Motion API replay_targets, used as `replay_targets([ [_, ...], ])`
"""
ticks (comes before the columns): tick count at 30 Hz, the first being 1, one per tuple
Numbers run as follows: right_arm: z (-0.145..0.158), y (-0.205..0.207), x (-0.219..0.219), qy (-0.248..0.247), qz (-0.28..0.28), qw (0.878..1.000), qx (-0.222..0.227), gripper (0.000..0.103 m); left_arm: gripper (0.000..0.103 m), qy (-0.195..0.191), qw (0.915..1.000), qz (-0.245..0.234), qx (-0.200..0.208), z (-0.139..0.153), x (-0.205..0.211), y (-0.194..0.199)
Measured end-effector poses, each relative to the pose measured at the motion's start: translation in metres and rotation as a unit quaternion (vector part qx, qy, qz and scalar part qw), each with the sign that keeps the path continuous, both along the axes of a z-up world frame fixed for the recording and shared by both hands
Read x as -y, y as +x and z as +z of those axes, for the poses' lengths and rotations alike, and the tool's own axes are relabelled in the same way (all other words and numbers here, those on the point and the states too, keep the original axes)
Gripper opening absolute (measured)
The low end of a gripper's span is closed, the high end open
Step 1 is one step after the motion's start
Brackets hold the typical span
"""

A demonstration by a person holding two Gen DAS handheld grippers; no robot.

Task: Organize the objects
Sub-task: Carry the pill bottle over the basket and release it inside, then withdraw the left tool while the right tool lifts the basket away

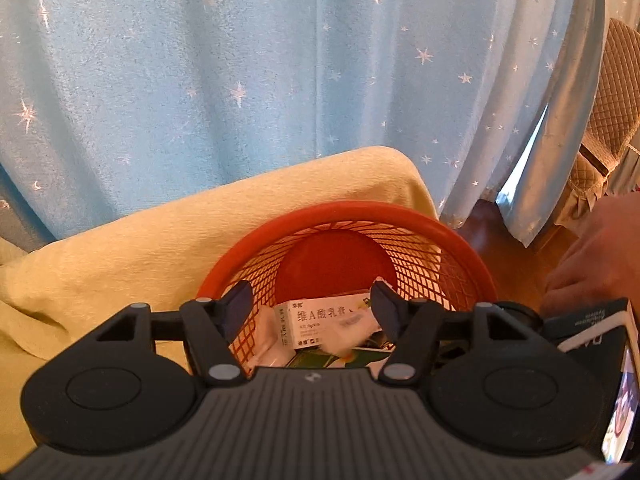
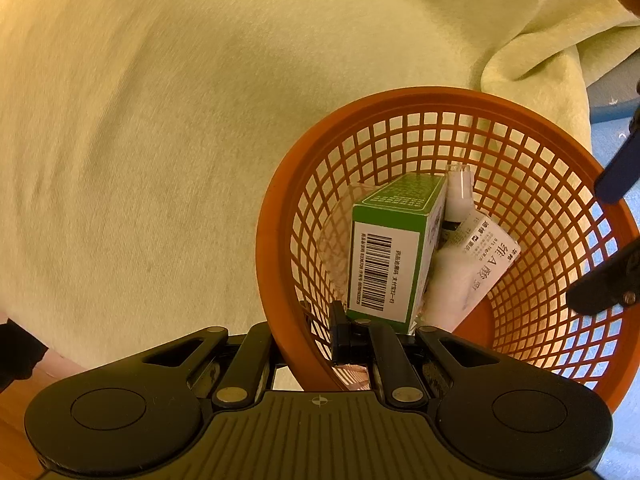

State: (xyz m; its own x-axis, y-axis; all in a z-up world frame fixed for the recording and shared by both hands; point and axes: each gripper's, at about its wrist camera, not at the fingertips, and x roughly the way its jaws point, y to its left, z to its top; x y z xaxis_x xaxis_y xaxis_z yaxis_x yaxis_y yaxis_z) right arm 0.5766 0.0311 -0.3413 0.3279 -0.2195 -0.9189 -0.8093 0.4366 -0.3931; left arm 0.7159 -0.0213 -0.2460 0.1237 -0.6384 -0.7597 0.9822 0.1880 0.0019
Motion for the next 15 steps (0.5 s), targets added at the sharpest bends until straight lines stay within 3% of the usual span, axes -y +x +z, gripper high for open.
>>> replay_targets([
  [15, 0.000, -0.001, 0.002, -0.001, -0.003, 1.000, 0.001, 0.005, 0.061, 0.038, 0.9986, 0.036, 0.010, -0.011, -0.036, 0.006],
])
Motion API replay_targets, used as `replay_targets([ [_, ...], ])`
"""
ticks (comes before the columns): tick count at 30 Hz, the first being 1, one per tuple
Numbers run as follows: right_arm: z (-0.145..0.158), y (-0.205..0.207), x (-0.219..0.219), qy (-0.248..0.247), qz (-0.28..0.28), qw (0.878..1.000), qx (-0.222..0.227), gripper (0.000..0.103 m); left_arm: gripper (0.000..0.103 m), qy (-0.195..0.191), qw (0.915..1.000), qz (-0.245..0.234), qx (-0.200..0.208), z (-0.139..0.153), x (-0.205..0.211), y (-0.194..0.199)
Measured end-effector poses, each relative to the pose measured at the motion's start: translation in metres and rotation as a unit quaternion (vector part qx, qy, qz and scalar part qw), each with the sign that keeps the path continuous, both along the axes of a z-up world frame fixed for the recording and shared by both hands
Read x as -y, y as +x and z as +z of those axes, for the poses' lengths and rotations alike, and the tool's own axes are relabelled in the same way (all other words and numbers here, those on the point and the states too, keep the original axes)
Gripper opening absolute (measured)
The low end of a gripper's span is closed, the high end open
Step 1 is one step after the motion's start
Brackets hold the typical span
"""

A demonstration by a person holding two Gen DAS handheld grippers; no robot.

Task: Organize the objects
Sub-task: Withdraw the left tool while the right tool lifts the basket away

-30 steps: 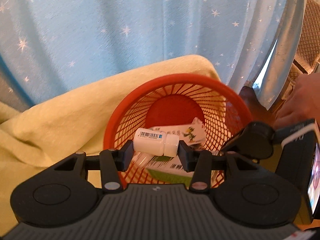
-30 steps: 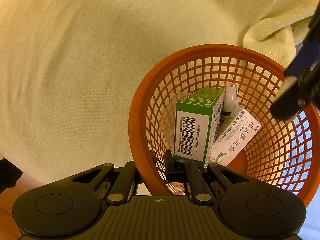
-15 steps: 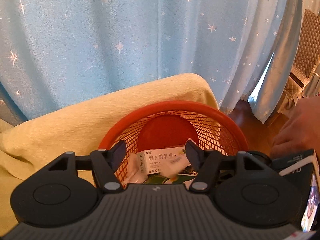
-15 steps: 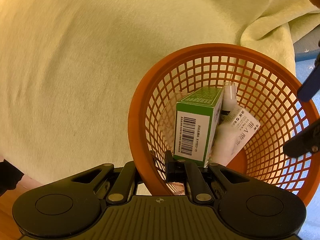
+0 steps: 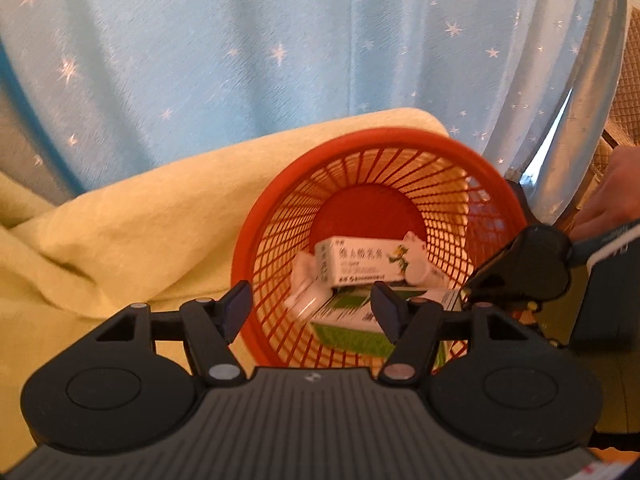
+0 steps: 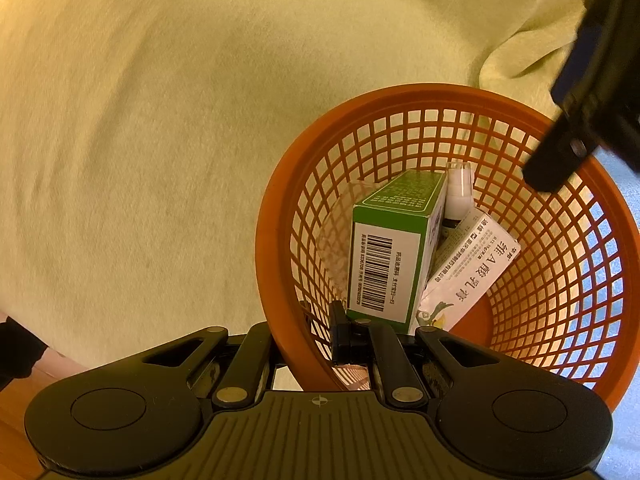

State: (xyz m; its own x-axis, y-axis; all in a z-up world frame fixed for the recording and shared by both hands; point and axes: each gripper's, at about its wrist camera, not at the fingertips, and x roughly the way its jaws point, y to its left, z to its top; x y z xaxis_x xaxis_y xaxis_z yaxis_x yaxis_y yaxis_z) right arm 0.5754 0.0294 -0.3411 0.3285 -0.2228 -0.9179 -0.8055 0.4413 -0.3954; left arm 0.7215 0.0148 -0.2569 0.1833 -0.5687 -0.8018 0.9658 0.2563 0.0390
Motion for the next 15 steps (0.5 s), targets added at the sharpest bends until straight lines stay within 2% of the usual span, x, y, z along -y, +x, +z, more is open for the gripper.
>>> replay_targets([
  [15, 0.004, -0.005, 0.004, -0.008, 0.006, 1.000, 0.010, 0.005, 0.061, 0.014, 0.9976, 0.067, -0.002, -0.009, -0.051, 0.007],
])
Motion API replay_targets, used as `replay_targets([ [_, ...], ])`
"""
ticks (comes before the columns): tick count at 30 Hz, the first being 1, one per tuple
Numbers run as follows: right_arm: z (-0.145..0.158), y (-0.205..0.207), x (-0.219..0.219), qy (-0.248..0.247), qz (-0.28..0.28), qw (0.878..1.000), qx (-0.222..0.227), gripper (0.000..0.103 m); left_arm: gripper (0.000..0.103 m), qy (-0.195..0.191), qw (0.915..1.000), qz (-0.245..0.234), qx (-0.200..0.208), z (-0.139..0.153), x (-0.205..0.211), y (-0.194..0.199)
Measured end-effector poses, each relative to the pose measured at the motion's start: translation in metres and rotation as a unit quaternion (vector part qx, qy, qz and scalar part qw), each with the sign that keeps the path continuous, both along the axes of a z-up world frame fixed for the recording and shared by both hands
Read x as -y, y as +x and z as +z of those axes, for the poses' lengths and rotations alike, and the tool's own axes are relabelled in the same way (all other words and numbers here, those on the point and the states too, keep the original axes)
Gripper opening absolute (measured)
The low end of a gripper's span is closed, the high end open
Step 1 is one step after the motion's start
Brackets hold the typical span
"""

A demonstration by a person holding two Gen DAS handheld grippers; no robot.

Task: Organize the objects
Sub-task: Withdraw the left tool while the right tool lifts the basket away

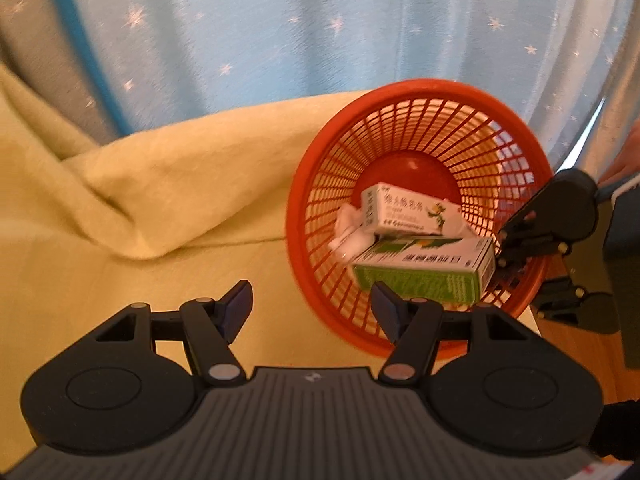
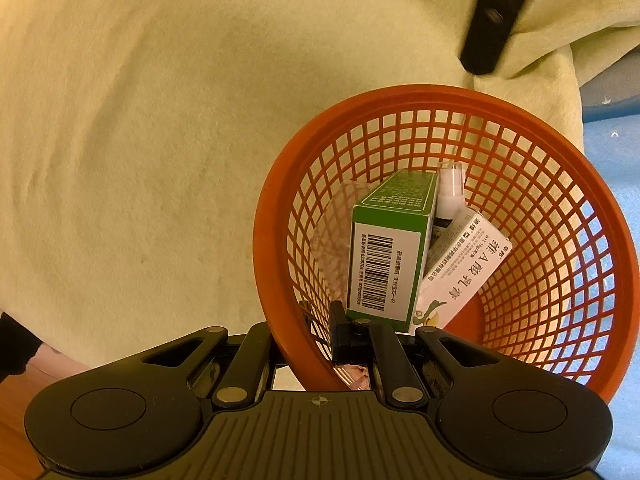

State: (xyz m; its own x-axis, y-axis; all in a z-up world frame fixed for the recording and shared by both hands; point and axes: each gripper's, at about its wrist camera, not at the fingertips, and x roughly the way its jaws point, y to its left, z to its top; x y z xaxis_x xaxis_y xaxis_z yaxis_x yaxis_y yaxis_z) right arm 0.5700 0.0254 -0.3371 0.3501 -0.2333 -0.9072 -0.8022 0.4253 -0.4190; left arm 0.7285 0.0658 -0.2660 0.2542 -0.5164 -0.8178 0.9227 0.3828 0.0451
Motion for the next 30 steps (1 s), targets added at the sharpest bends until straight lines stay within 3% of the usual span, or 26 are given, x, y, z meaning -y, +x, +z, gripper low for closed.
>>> replay_targets([
  [15, -0.007, -0.023, 0.016, -0.033, 0.055, 0.997, 0.033, 0.005, 0.061, 0.004, 0.9973, 0.063, -0.037, -0.021, -0.055, -0.023],
  [24, 0.011, -0.032, 0.008, 0.005, 0.042, 0.998, 0.040, 0.005, 0.061, 0.013, 0.9955, 0.081, -0.048, -0.029, -0.072, -0.028],
  [30, 0.030, -0.034, -0.002, 0.062, -0.005, 0.997, 0.045, 0.005, 0.061, 0.012, 0.9933, 0.100, -0.056, -0.033, -0.082, -0.035],
])
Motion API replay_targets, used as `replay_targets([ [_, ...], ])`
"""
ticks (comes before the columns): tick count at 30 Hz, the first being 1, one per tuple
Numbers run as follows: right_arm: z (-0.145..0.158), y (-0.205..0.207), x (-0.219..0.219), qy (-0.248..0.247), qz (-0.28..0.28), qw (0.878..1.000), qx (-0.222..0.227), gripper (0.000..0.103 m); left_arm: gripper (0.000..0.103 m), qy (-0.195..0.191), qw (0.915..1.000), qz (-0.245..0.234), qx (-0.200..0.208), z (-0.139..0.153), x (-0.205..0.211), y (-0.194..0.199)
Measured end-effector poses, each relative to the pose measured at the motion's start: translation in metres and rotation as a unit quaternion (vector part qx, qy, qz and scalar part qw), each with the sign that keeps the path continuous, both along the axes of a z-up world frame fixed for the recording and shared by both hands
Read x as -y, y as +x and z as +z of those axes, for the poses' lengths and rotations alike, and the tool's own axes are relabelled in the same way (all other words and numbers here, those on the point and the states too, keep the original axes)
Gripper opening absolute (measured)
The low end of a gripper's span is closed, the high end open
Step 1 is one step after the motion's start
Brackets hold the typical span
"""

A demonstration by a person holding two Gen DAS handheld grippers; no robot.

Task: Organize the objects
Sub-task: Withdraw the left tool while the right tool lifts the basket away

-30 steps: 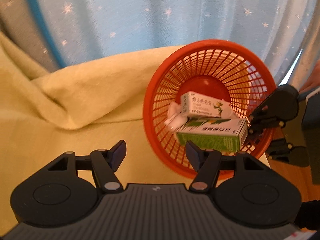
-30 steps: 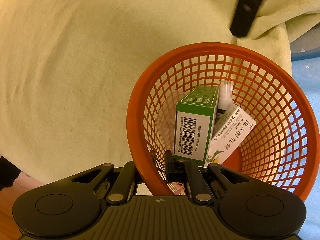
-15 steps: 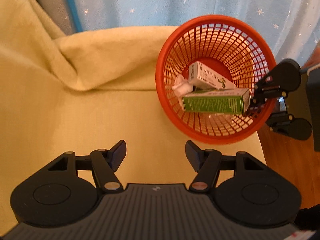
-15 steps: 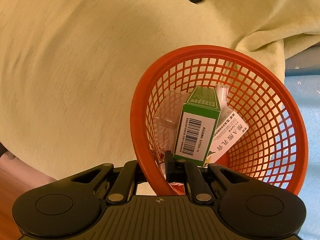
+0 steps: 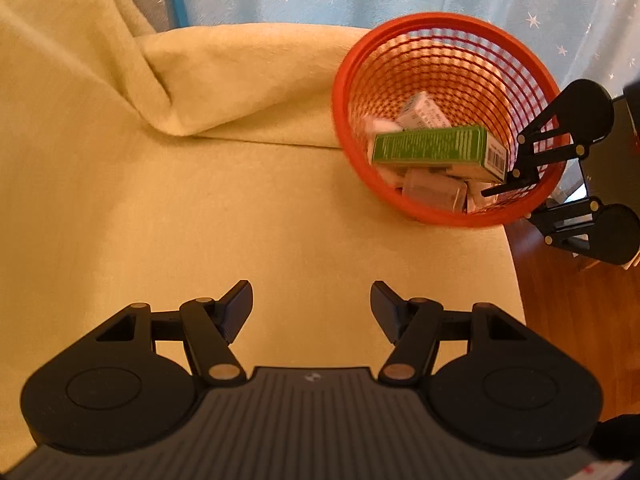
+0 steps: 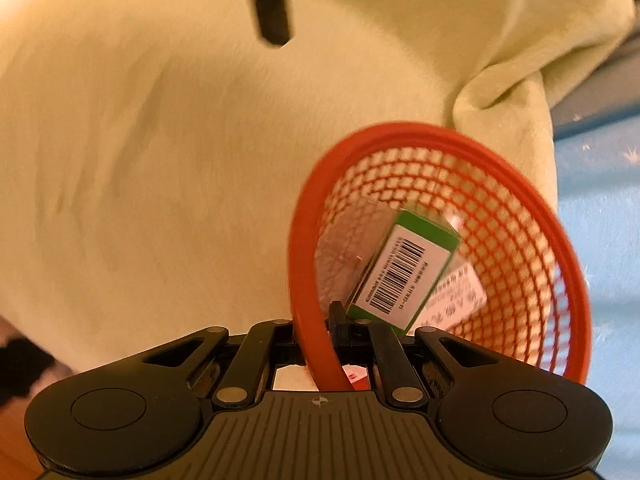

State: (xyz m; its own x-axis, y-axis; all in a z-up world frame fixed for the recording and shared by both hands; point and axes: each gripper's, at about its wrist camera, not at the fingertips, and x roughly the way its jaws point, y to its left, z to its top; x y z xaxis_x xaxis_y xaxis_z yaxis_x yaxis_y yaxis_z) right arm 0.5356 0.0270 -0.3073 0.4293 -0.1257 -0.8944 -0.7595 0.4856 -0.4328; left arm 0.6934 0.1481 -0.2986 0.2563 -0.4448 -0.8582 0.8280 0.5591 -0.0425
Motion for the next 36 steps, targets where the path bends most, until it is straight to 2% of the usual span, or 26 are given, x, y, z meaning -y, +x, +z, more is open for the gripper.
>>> replay_targets([
  [6, 0.012, 0.005, -0.010, 0.059, -0.064, 0.996, 0.003, 0.004, 0.061, -0.001, 0.9999, 0.012, -0.010, -0.001, -0.012, -0.010],
  [10, 0.016, 0.011, -0.008, 0.093, -0.124, 0.988, 0.011, 0.004, 0.061, -0.001, 0.9997, 0.020, -0.015, -0.002, -0.020, -0.014],
  [14, 0.017, 0.014, -0.007, 0.099, -0.150, 0.984, 0.009, 0.004, 0.061, -0.001, 0.9996, 0.020, -0.020, -0.002, -0.025, -0.024],
  [17, 0.019, -0.001, -0.008, 0.089, -0.145, 0.985, 0.012, 0.005, 0.061, 0.002, 0.9996, 0.017, -0.024, -0.003, -0.025, -0.028],
  [30, 0.006, -0.005, -0.026, 0.038, -0.074, 0.997, 0.006, 0.005, 0.061, 0.015, 0.9993, 0.009, -0.034, -0.005, -0.016, -0.037],
  [36, 0.010, -0.025, -0.031, 0.036, -0.046, 0.998, -0.001, 0.005, 0.061, 0.015, 0.9992, 0.006, -0.036, -0.006, -0.016, -0.040],
])
